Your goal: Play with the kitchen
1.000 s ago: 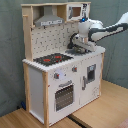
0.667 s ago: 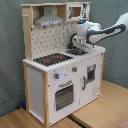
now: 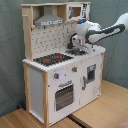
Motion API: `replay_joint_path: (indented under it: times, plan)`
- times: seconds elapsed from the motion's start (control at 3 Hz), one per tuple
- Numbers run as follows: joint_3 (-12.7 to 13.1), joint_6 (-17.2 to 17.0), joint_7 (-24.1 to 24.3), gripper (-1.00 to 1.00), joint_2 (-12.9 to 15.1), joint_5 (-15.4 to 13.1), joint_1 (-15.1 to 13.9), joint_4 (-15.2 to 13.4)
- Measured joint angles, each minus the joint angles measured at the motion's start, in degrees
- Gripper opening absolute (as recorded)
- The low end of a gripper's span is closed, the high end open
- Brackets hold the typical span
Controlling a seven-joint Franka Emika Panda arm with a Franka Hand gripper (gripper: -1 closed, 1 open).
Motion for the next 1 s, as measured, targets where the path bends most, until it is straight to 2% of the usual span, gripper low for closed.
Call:
replay_joint_path:
  times: [0.33,0.67,1.0]
  plan:
    - [-0.79,3.2,-0.53,1.0,-0.85,0.32,-0.37,0.53]
    - [1.68,0.48,-0.26,1.0,0.07,0.75,0.62,5.61]
    - [4.14,-3.93,-0.34,1.0,0.96,0.55,0.63,9.35]
